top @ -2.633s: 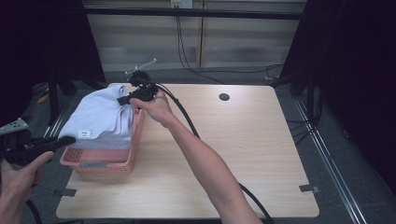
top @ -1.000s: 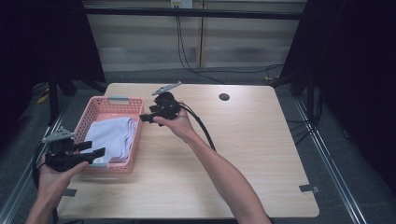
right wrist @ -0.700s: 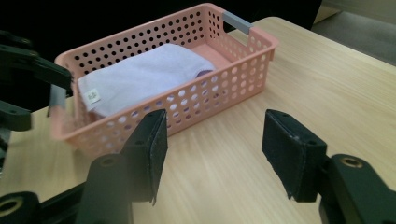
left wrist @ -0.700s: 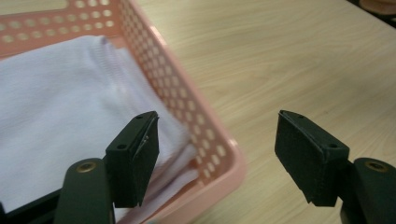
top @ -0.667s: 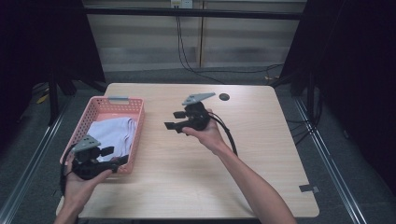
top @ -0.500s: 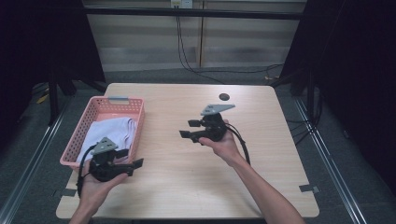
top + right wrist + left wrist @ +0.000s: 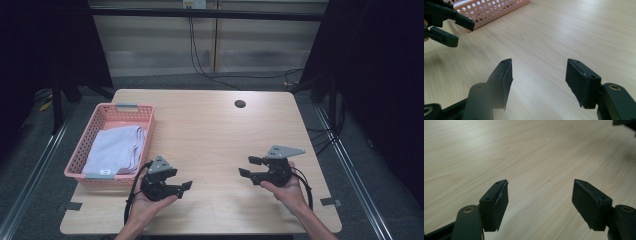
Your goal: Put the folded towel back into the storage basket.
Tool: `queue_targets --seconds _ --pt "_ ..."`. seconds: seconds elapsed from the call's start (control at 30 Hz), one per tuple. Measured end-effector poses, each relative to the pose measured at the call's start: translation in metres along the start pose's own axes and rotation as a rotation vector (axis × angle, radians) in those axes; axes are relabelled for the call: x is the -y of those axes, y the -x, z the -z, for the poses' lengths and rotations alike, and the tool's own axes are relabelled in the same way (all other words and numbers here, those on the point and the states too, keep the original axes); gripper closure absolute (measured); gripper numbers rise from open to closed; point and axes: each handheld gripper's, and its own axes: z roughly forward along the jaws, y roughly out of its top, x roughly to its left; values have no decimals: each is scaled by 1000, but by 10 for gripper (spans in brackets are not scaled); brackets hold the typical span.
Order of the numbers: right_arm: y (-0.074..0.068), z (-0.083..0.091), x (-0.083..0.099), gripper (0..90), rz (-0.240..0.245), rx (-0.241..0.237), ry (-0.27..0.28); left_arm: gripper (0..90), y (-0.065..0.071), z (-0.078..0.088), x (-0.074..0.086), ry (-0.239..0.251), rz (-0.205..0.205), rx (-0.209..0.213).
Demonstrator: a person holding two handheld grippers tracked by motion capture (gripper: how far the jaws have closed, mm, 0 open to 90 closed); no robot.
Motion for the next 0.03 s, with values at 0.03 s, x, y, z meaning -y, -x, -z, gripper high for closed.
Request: queue_targets --seconds 0.03 --pt "3 3 6 371 -9 -2 -6 287 1 -3 2 6 15 11"
